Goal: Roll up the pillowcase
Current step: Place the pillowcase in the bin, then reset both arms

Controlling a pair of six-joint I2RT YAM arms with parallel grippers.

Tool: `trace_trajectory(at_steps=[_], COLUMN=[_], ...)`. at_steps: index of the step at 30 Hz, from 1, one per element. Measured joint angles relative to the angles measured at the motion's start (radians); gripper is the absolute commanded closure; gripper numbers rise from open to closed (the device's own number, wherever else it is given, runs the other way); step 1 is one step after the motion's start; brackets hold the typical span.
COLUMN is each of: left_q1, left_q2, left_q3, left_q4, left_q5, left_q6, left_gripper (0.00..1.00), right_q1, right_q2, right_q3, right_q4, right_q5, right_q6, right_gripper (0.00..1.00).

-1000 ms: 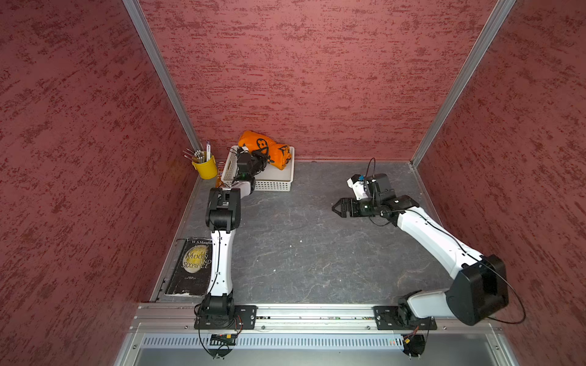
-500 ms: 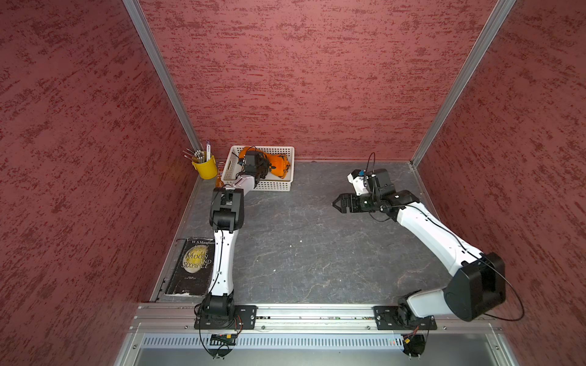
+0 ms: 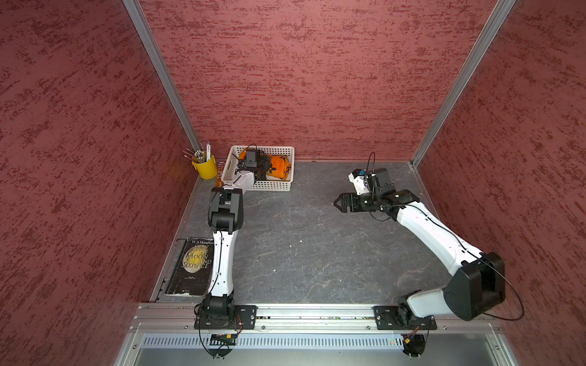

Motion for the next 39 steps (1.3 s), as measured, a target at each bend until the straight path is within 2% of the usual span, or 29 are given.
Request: trace_trajectory(at_steps=[11,20,26,31,35,39], left_q1=[-0.013,-0.019,-0.036,-0.056,-0.041,-0.003], left_q2=[-0.284,-0.47,-0.703,-0.972,-1.215,-1.412], left_q3=[-0.169,-0.333,-0.525,-0.737,-1.03,-1.382], left_q4=[-0.192,-0.264,-0.277,-0.266,-0.192,-0.018], left_q5=[0.021,0.018,-0.031,-0.169,-0.309,-0.445], left_q6=[-0.004,0.048,0.224,0.439,0.608,0.792], left_gripper=[0.0,0.0,0.0,0.0,0.0,0.0], right_q1=[0.0,-0.001,-0.001,-0.004,-0.004,-0.006], right_q2=[-0.013,-0.126,-0.26,-0.29,-0.252,-0.184], right_q3=[-0.073,-0.175,-0.328,-0.439,-0.526,-0.656], right_q4=[0.083,0.154,0.243,0.349,0.514,0.774], right_q5=[-0.005,0.023,0.186,0.394,0.552,0.682], right_q6=[0.0,0.007,0.009,-0.03,-0.105,-0.21], right_gripper=[0.02,0.02,0.01,0.01,0.01,0.01])
